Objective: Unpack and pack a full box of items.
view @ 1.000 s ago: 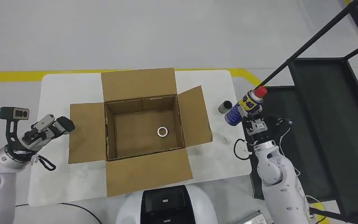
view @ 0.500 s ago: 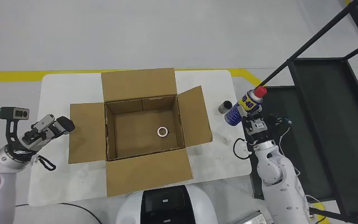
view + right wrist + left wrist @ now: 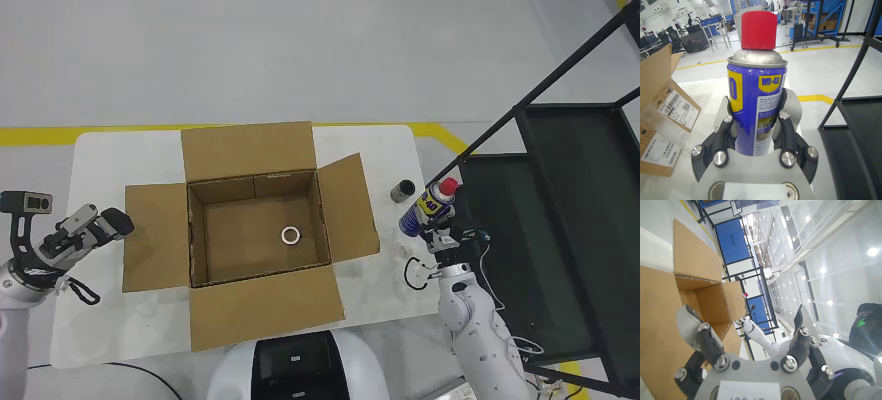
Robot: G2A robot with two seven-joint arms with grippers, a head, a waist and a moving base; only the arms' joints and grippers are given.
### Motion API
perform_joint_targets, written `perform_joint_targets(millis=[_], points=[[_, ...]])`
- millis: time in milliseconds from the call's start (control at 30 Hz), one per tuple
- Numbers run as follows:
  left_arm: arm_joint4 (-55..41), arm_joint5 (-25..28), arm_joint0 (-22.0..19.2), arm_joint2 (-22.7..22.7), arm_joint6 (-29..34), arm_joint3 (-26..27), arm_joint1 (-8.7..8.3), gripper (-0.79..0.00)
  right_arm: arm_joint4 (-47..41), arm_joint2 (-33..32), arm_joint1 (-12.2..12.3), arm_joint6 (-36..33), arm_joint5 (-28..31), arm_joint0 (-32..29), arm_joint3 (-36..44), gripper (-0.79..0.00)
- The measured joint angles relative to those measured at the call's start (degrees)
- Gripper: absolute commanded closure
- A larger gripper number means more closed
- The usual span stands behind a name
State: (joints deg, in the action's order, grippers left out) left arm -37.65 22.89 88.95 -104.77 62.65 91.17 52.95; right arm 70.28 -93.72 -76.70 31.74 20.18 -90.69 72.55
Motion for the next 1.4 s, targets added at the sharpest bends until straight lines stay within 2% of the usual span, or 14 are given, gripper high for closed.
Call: perform_joint_targets(millis=[167, 467, 767, 1033, 1067, 1133, 1167, 1200, 1233, 1267, 1400], points=[[0.0, 0.0, 0.0, 0.0, 0.0, 0.0, 0.0, -0.785, 2.9, 1.4, 0.1, 7.1, 0.7, 3.1, -7.8, 0.0], [0.0, 0.0, 0.0, 0.0, 0.0, 0.0, 0.0, -0.785, 4.8, 3.6, -0.1, 13.7, -1.5, 11.4, -21.5, 0.0], [0.0, 0.0, 0.0, 0.0, 0.0, 0.0, 0.0, -0.785, 6.2, 5.4, -0.3, 17.4, -3.8, 18.4, -32.0, 0.0], [0.0, 0.0, 0.0, 0.0, 0.0, 0.0, 0.0, -0.785, 6.7, 7.0, -0.5, 20.3, -3.5, 21.5, -38.3, 0.0], [0.0, 0.0, 0.0, 0.0, 0.0, 0.0, 0.0, -0.785, 6.8, 7.3, -0.6, 20.7, -3.3, 21.7, -39.0, -0.123], [0.0, 0.0, 0.0, 0.0, 0.0, 0.0, 0.0, -0.785, 6.8, 7.6, -0.6, 21.5, -3.2, 21.8, -39.7, -0.246], [0.0, 0.0, 0.0, 0.0, 0.0, 0.0, 0.0, -0.785, 6.9, 7.8, -0.6, 22.1, -3.1, 21.8, -40.1, -0.36], [0.0, 0.0, 0.0, 0.0, 0.0, 0.0, 0.0, -0.785, 7.0, 7.9, -0.6, 22.4, -3.0, 21.8, -40.3, -0.57], [0.0, 0.0, 0.0, 0.0, 0.0, 0.0, 0.0, -0.785, 7.1, 8.0, -0.6, 22.8, -3.1, 21.8, -40.5, -0.73], [0.0, 0.0, 0.0, 0.0, 0.0, 0.0, 0.0, -0.785, 7.1, 8.2, -0.6, 23.1, -3.2, 21.7, -40.7, -0.785], [0.0, 0.0, 0.0, 0.0, 0.0, 0.0, 0.0, -0.785, 6.9, 8.6, -0.6, 24.3, -2.8, 21.5, -40.5, -0.785]])
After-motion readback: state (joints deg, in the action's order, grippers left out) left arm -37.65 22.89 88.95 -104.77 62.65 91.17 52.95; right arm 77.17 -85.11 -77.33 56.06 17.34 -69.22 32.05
